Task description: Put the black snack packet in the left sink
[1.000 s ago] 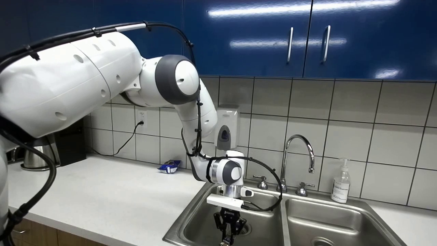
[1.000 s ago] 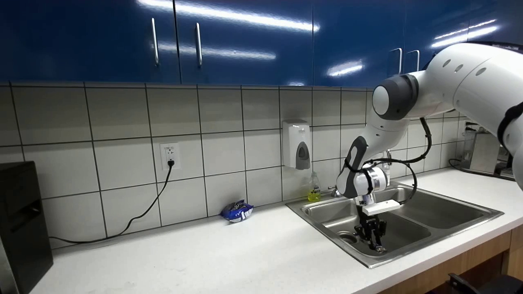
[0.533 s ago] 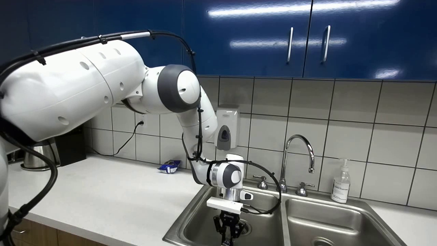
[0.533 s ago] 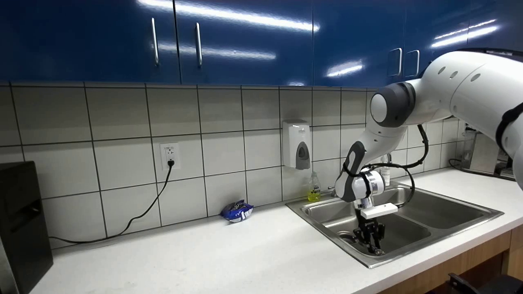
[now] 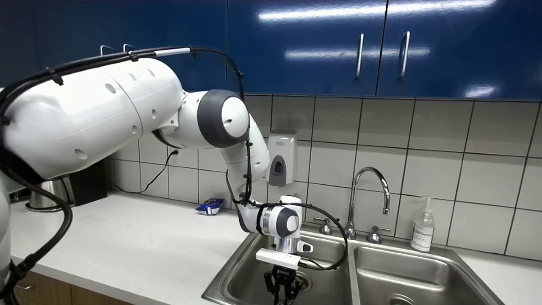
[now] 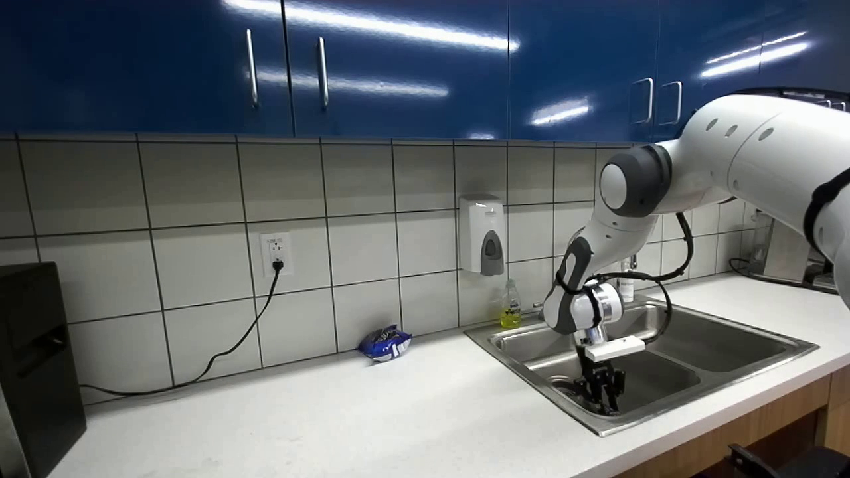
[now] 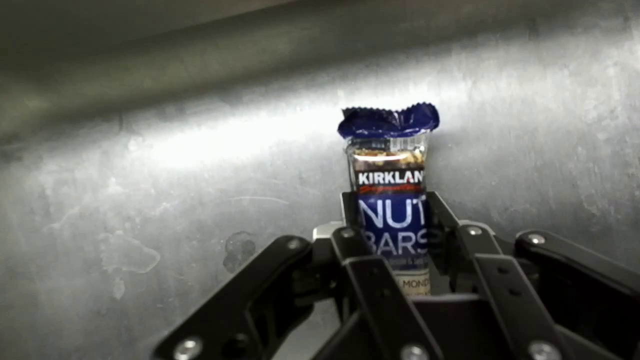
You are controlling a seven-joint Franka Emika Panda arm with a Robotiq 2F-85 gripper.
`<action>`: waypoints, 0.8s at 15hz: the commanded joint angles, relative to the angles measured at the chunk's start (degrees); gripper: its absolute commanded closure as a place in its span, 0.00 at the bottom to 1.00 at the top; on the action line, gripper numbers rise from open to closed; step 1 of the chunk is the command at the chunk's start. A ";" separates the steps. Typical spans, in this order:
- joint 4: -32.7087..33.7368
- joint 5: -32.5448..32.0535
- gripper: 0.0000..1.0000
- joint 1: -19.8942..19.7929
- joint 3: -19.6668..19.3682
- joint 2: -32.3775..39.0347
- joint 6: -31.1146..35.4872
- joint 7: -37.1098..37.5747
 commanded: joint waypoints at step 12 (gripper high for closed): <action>-4.16 -0.65 0.00 2.62 -0.68 -5.14 -1.13 3.30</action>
